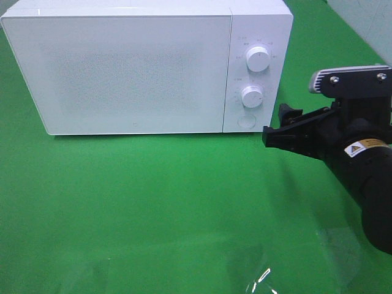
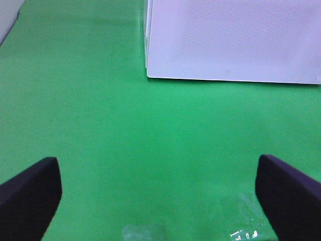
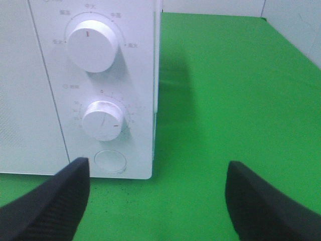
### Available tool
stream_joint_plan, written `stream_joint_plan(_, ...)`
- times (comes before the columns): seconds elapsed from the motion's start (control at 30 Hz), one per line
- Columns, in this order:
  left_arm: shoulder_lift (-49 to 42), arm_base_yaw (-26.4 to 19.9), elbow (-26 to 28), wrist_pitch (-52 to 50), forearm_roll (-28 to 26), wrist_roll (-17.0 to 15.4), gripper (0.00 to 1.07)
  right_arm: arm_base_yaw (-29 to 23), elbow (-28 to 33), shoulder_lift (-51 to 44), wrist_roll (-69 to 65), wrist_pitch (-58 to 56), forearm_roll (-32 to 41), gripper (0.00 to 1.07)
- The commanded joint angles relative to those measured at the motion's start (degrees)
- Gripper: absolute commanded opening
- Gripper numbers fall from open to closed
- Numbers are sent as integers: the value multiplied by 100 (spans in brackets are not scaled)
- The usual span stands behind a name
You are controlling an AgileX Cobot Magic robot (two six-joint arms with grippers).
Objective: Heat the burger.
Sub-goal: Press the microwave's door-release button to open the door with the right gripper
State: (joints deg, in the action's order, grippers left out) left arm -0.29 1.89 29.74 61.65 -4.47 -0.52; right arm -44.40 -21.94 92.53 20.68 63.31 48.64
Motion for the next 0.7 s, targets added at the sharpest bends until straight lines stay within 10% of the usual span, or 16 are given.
stream_joint_plan(0.03, -92, -6, -17, -52, -23, -6, 96, -86, -178, 143, 63, 57, 115, 73)
stream_joint_plan(0.7, -92, -6, -17, -52, -23, -6, 96, -126, -670, 602, -132, -275, 143, 73)
